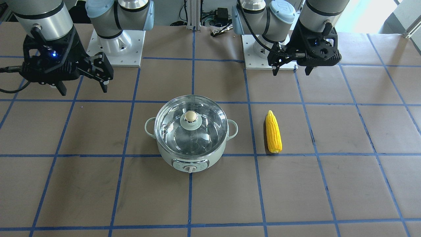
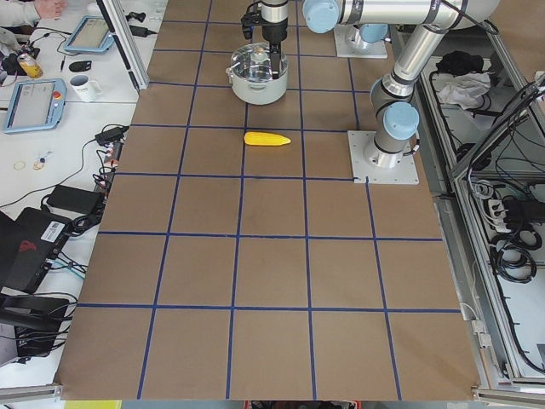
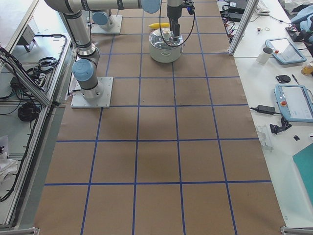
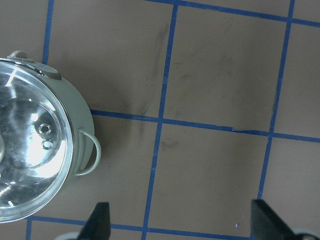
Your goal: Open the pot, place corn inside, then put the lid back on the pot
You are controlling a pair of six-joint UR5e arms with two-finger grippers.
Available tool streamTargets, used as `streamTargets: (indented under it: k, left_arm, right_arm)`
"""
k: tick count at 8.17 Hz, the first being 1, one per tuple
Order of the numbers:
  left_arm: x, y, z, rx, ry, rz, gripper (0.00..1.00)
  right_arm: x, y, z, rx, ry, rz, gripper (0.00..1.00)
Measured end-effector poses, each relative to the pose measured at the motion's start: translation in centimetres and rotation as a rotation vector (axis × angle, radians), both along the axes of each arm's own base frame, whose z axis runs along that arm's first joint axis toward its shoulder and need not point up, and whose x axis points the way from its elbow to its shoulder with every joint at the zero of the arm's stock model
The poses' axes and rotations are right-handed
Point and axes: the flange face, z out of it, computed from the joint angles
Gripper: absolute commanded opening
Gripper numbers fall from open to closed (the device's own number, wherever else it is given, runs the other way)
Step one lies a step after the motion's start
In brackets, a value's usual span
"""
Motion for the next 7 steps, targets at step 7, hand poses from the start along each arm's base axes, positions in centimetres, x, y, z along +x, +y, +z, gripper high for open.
streamTargets:
  k: [7]
  left_arm:
    - [1.6, -4.5, -3.9, -0.011, -0.007, -0.159, 1.0]
  right_arm:
    - [0.1, 0.1, -0.4, 0.008, -0.011, 0.001, 1.0]
